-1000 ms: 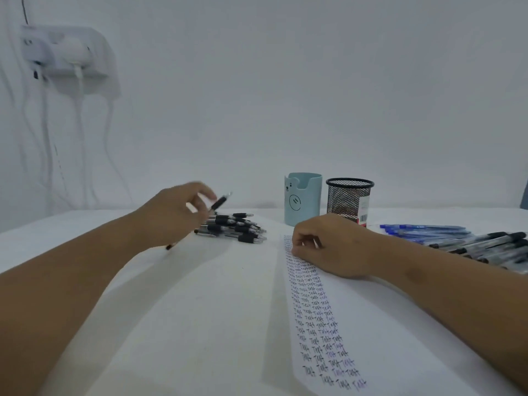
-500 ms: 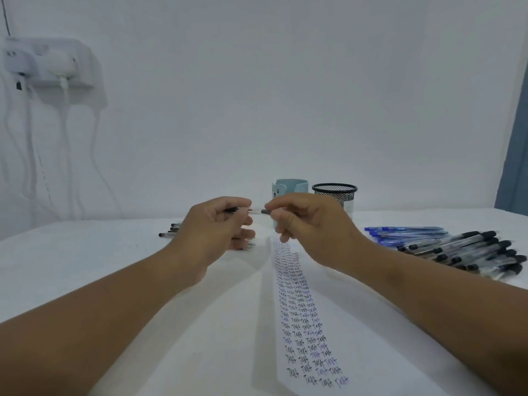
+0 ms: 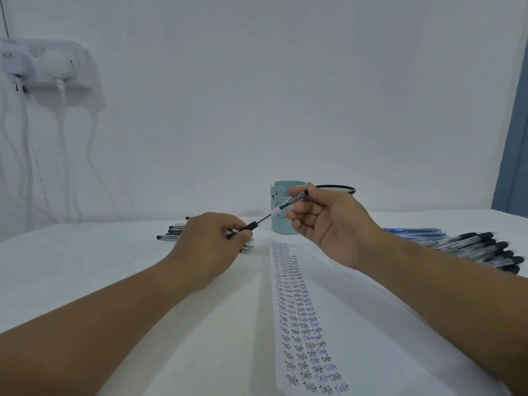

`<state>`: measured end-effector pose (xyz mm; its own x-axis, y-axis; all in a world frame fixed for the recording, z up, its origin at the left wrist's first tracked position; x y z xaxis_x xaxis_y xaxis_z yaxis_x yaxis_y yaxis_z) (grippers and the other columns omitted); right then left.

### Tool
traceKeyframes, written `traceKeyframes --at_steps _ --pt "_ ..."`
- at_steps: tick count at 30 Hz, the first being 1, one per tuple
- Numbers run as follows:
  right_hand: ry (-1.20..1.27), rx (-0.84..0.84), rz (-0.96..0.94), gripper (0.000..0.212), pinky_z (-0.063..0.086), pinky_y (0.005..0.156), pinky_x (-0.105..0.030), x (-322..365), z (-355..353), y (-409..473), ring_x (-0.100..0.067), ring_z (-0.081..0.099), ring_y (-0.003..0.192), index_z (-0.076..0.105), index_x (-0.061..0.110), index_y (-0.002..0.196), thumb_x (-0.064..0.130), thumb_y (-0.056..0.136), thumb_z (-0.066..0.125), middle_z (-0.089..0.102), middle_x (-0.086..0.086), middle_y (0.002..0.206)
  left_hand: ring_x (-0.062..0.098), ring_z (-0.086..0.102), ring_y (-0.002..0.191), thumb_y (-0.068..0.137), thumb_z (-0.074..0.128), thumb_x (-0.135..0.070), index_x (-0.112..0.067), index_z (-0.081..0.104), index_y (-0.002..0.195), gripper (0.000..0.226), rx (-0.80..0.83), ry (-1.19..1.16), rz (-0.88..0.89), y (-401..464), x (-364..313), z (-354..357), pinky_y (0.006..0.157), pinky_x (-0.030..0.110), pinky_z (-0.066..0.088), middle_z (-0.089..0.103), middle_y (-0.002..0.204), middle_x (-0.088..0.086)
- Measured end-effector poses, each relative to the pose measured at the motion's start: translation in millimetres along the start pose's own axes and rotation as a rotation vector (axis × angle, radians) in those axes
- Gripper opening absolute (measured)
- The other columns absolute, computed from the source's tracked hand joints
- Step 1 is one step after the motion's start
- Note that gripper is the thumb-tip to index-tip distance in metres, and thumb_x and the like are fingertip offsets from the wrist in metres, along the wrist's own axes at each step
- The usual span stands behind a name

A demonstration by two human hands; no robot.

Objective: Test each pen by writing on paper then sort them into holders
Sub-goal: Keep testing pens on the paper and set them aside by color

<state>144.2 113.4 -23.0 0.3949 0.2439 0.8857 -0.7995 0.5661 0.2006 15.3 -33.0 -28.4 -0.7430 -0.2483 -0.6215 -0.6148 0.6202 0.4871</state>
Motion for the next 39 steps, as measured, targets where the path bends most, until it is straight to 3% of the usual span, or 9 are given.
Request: traceKeyframes --at_steps 4,7,10,14,16,19,22,27,39 --pt "-0.028 0.025 0.008 0.022 0.05 0.065 -0.025 -2.5 -0.1 0.2 -0.016 0.065 0.06 0.067 0.007 0.097 0.018 0.103 0.048 0.06 -0.002 0.061 0.004 0.054 0.081 0.092 0.07 -0.03 -0.034 0.077 0.088 0.01 -0.056 0.08 0.068 -1.1 -5.8 -2.6 0.061 0.009 0.032 0.056 0.094 -0.001" --pt "-0.072 0.03 0.018 0.033 0.051 0.063 -0.028 -3.6 -0.7 1.6 -0.02 0.064 0.059 0.069 0.01 0.097 0.037 0.101 0.05 0.064 -0.003 0.065 0.007 0.06 0.09 0.091 0.071 -0.03 -0.041 0.069 0.077 0.018 -0.051 0.004 0.079 -2.7 -7.1 -2.9 0.071 0.011 0.038 0.066 0.091 -0.008" --pt "-0.232 0.086 0.024 0.061 0.049 0.066 -0.031 -9.8 5.6 0.7 -0.02 0.062 0.059 0.068 0.01 0.102 0.063 0.072 0.062 0.065 -0.006 0.073 0.004 0.063 0.086 0.087 0.075 -0.032 -0.039 0.07 0.076 0.014 -0.056 -0.048 0.153 -5.2 -16.8 1.2 0.073 0.016 0.044 0.069 0.084 -0.012" --pt "-0.414 -0.001 -0.086 0.022 0.043 0.054 -0.024 -11.4 -1.8 10.2 -0.012 0.049 0.049 0.062 0.011 0.08 0.016 0.076 0.083 0.053 -0.004 0.063 0.003 0.062 0.088 0.081 0.078 -0.047 -0.042 0.069 0.102 0.023 0.04 -0.084 0.147 -4.7 -16.6 15.6 0.074 0.019 0.046 0.068 0.094 -0.013" --pt "-0.406 -0.15 -0.145 0.032 0.035 0.046 -0.024 -4.6 -21.0 20.5 -0.014 0.04 0.044 0.05 0.014 0.07 -0.005 0.081 0.074 0.046 -0.008 0.061 0.0 0.06 0.094 0.078 0.076 -0.057 -0.046 0.059 0.118 0.045 0.157 -0.043 0.097 -5.0 -7.0 24.8 0.077 0.019 0.044 0.064 0.103 -0.016" --pt "-0.503 -0.241 -0.147 0.023 0.033 0.047 -0.025 -0.3 -41.9 27.6 -0.019 0.042 0.044 0.051 0.011 0.073 0.002 0.089 0.065 0.047 -0.009 0.059 0.003 0.051 0.116 0.078 0.07 -0.068 -0.049 0.064 0.114 0.041 0.296 0.158 0.166 -7.3 -1.4 35.1 0.103 0.033 0.041 0.059 0.113 -0.026" --pt "-0.617 -0.132 0.025 0.015 0.032 0.043 -0.025 -16.5 -41.6 30.2 -0.022 0.055 0.05 0.068 0.005 0.091 0.019 0.093 0.063 0.064 -0.012 0.068 0.004 0.041 0.128 0.082 0.065 -0.067 -0.049 0.068 0.104 0.028 0.354 0.263 0.194 -7.9 -4.9 38.6 0.117 0.045 0.024 0.057 0.115 -0.032" --pt "-0.842 -0.065 -0.023 0.034 0.031 0.04 -0.019 -23.7 -32.6 33.2 -0.016 0.041 0.041 0.052 0.012 0.062 0.015 0.081 0.08 0.054 -0.009 0.054 0.002 0.035 0.126 0.089 0.061 -0.06 -0.046 0.065 0.111 0.026 0.387 0.3 0.17 -6.5 -2.6 41.0 0.118 0.038 0.017 0.046 0.108 -0.032" --pt "-0.982 -0.097 -0.068 0.038 0.04 0.047 -0.017 -25.2 -33.6 35.6 -0.011 0.05 0.042 0.049 0.016 0.057 0.016 0.08 0.079 0.061 -0.006 0.053 0.003 0.035 0.124 0.095 0.054 -0.057 -0.043 0.06 0.12 0.029 0.432 0.332 0.213 -8.5 -4.2 44.4 0.116 0.038 0.019 0.04 0.099 -0.038"
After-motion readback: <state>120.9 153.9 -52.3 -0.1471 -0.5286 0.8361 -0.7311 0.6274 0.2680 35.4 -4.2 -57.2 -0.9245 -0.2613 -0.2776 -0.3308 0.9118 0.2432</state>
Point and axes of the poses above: each hand's wrist, its own y-axis towards the middle knuckle, its own z-axis out of the palm, x = y × z, the point moved 7 cm from there along y, towards the middle knuckle
